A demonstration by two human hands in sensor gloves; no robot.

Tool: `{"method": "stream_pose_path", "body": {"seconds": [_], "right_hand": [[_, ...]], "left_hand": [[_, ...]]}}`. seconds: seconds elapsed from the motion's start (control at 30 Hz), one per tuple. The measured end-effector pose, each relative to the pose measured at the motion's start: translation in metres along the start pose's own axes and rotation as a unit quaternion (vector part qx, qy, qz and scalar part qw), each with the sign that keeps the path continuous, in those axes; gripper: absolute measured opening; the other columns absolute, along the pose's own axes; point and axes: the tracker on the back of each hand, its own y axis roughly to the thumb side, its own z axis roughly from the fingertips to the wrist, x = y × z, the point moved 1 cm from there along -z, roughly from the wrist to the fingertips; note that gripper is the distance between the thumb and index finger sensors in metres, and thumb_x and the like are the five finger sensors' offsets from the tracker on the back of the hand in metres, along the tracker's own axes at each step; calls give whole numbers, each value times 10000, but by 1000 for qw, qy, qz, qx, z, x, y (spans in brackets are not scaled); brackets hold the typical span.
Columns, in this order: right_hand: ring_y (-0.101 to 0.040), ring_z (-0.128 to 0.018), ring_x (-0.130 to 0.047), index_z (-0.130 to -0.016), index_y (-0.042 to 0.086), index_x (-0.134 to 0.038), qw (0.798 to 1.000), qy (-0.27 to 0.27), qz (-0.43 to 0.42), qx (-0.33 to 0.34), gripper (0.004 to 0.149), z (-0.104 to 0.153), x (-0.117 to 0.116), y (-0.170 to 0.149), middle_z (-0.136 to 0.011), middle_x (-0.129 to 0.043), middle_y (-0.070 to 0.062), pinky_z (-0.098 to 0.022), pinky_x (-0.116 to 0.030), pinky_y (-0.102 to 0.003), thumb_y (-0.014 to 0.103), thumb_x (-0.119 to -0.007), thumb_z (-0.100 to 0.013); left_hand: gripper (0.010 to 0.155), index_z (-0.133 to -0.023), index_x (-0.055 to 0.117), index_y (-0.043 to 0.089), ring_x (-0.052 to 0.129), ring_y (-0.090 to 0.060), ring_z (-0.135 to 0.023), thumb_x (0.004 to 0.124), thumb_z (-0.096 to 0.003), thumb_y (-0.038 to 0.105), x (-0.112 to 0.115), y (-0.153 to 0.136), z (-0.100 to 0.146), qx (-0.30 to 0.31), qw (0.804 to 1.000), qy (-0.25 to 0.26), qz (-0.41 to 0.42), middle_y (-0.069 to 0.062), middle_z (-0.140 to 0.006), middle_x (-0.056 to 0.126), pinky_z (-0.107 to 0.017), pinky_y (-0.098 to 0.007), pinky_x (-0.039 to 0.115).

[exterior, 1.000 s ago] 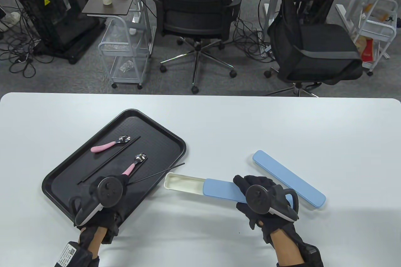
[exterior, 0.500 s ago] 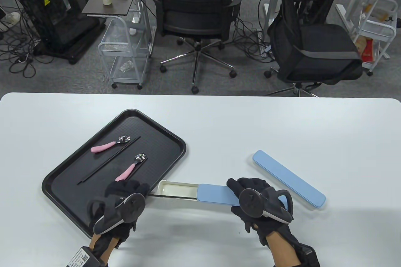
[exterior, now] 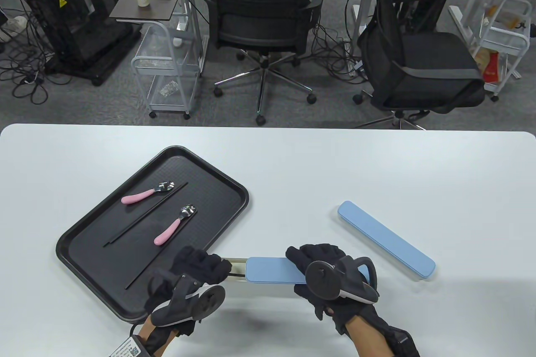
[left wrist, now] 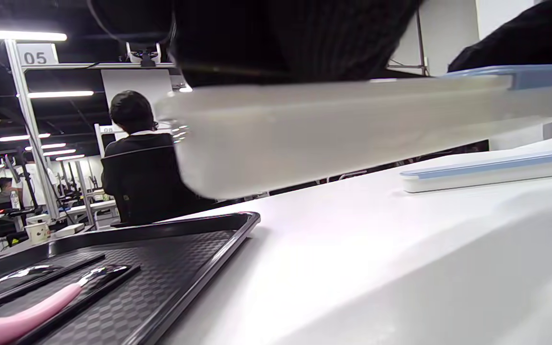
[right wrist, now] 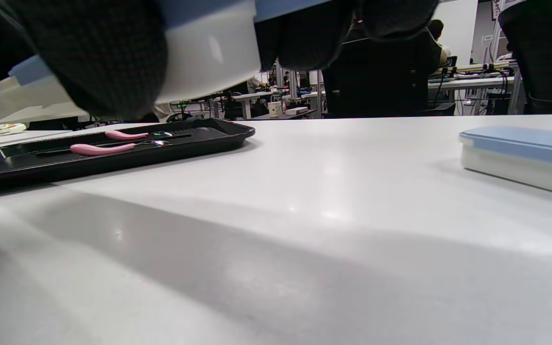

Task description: Slide to open lunch boxes and place utensils

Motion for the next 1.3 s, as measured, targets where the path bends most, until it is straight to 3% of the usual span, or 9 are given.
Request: {"method": "stream_pose_path", "body": {"seconds": [0.27, 0.5, 0.8, 1.03, 1.3], "right_hand": [[-360, -975, -614, -1065, 338, -480, 1000, 1, -4, 1, 762, 0, -1, -1, -1072, -542, -67, -733, -499, -622, 462, -885, -432], [-359, -975, -614, -1064, 342, -480, 1000, 1, 2, -1, 759, 0, -2, -2, -1074, -541, -65, -733, -499, -619, 468, -881, -433], [-360, -974, -614, -1066, 342, -476, 1000, 1, 0, -9, 759, 0, -1, -6, -1073, -540, -67, -733, -500, -617, 471, -876, -434], [-363, -972, -614, -1066, 340, -478, 1000, -5, 1, -18, 757, 0, 1, -11, -1073, -540, -70, -732, -500, -616, 470, -876, -435], [-363, -972, -615, -1066, 340, -478, 1000, -5, 3, -24, 758, 1, 1, -15, -1073, -541, -70, -732, -500, -616, 469, -878, -435]], "left_hand": [[454, -836, 758, 383, 804, -212, -777, 781, -392, 290, 1, 0, 0, 1, 1000, 4, 10, 80, -852, 846, -684, -545, 552], [522, -913, 666, 358, 762, -234, -812, 769, -404, 302, 1, 1, 0, 1, 1000, -2, 17, 46, -912, 781, -682, -547, 544], [545, -928, 656, 382, 741, -242, -885, 784, -398, 365, 0, -11, 2, -16, 999, 3, 47, 99, -986, 757, -688, -550, 540], [572, -947, 639, 379, 698, -264, -937, 785, -395, 405, -8, -50, 8, -108, 991, 28, 72, 94, -1011, 743, -706, -564, 504], [599, -938, 688, 338, 708, -287, -965, 805, -369, 484, 0, -115, 24, -245, 962, 19, 115, 49, -972, 827, -708, -565, 500]]}}
